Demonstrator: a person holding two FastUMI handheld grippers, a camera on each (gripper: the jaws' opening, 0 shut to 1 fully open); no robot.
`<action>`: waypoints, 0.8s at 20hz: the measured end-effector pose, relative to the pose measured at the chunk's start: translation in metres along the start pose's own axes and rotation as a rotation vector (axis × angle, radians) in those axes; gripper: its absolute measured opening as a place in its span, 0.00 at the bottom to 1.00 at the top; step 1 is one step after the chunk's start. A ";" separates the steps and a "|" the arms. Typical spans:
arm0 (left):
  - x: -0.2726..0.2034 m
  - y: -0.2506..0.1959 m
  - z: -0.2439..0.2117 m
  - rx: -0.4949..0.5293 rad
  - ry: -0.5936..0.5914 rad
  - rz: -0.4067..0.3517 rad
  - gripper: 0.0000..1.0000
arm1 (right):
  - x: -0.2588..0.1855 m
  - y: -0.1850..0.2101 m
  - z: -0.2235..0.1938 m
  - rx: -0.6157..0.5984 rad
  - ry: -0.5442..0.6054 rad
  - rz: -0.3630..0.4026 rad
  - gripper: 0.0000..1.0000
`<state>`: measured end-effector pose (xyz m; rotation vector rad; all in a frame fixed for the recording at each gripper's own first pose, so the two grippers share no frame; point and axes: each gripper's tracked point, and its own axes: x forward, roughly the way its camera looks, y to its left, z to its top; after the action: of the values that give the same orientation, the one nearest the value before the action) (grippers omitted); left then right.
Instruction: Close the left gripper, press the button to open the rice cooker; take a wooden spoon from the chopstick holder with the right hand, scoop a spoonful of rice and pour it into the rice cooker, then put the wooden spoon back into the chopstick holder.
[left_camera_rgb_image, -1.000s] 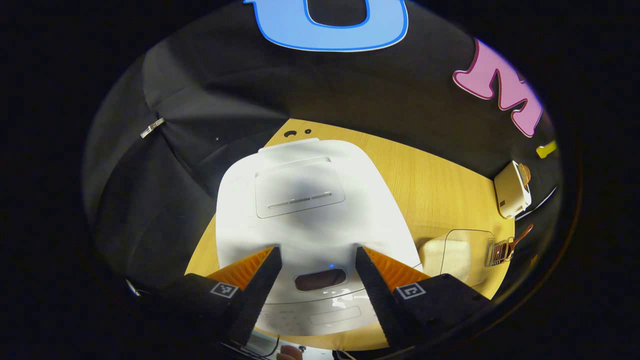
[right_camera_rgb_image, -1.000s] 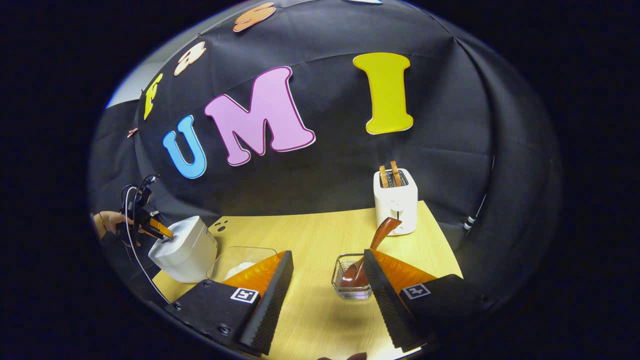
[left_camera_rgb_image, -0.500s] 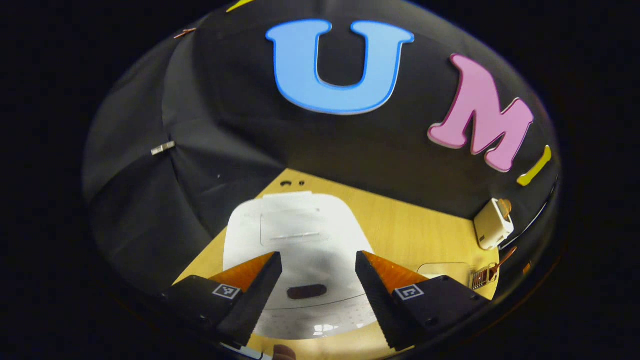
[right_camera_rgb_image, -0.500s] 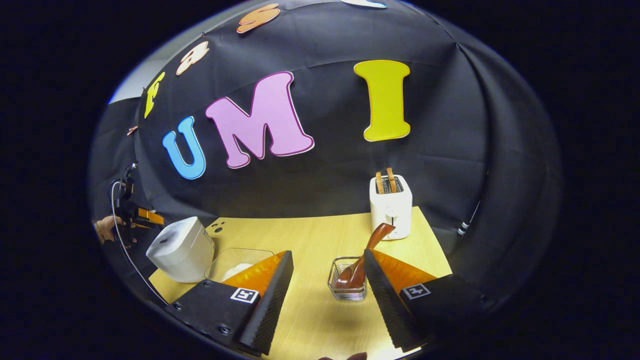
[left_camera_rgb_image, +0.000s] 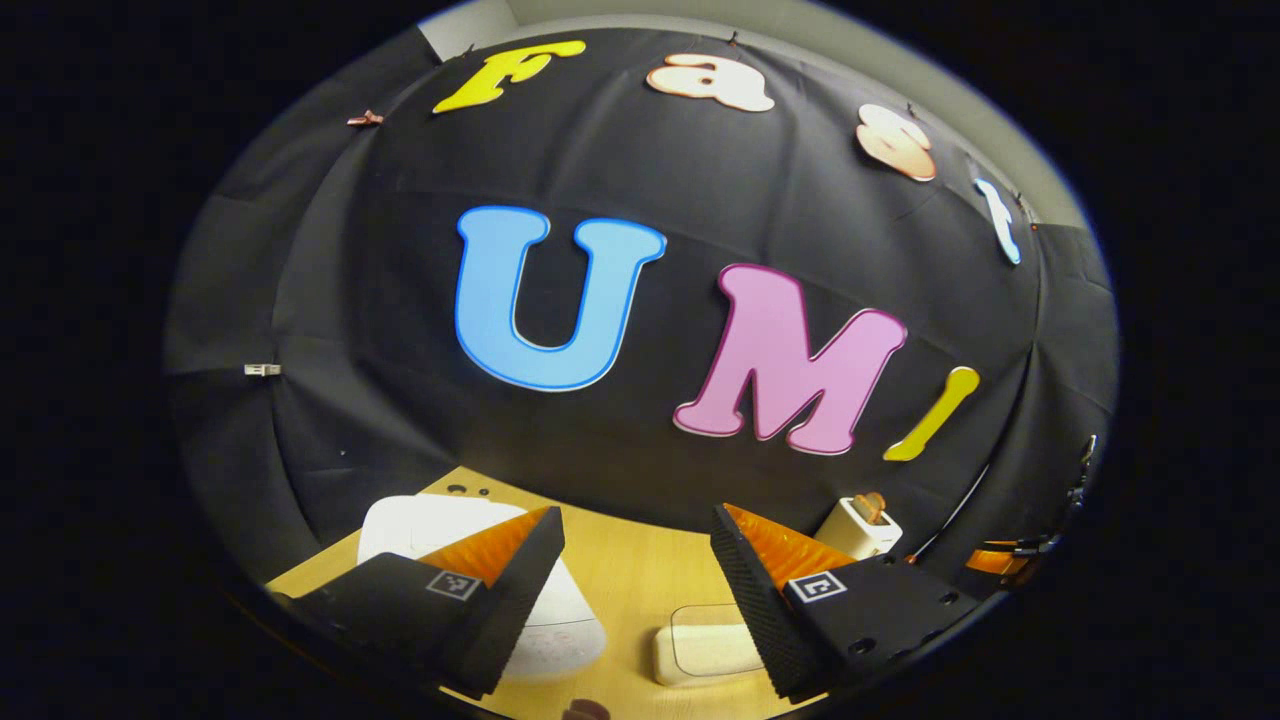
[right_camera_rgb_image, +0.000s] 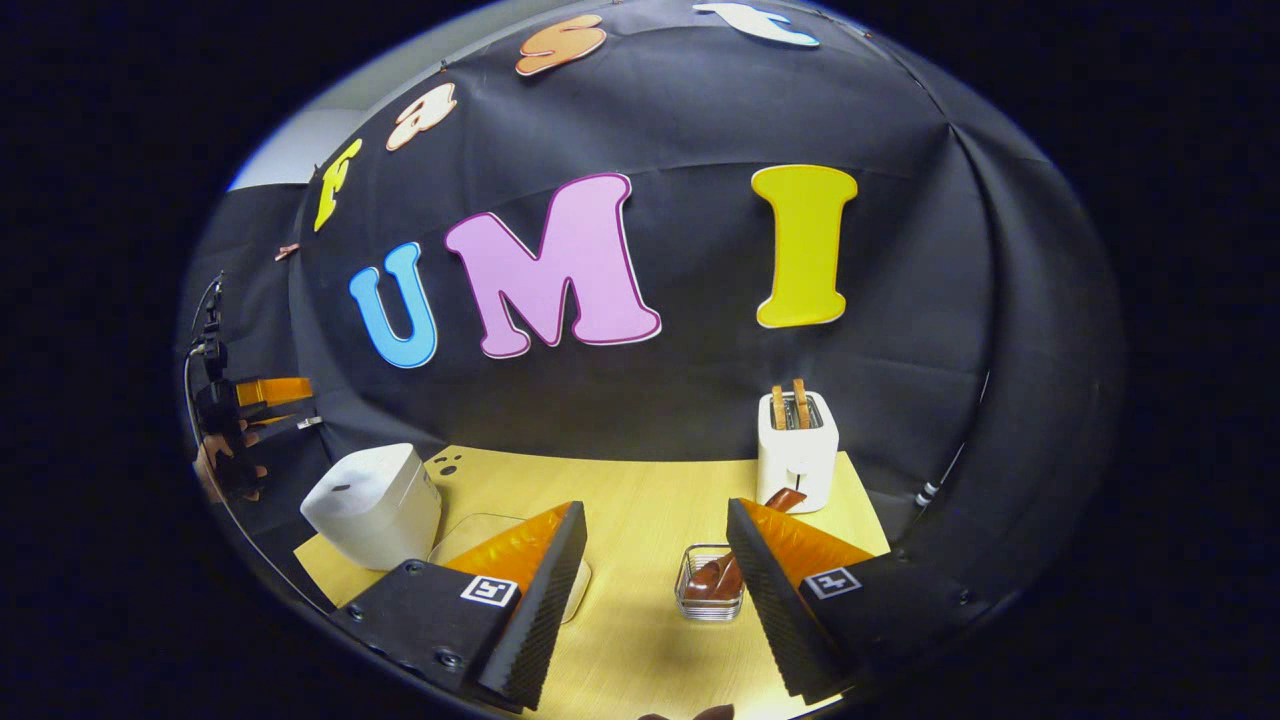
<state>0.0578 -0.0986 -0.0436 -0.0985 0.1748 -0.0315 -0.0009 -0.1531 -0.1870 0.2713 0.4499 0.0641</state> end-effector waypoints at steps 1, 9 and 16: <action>-0.006 -0.004 0.003 0.001 -0.020 -0.005 0.95 | -0.003 0.002 0.003 0.001 -0.007 0.000 0.88; -0.033 -0.048 -0.017 0.110 -0.049 -0.087 0.95 | -0.019 0.009 0.011 -0.039 -0.047 -0.004 0.88; -0.030 -0.057 -0.026 0.083 -0.018 -0.098 0.95 | -0.023 0.008 0.006 -0.069 -0.040 -0.007 0.88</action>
<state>0.0223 -0.1562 -0.0586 -0.0248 0.1504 -0.1352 -0.0191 -0.1494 -0.1693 0.2024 0.4079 0.0667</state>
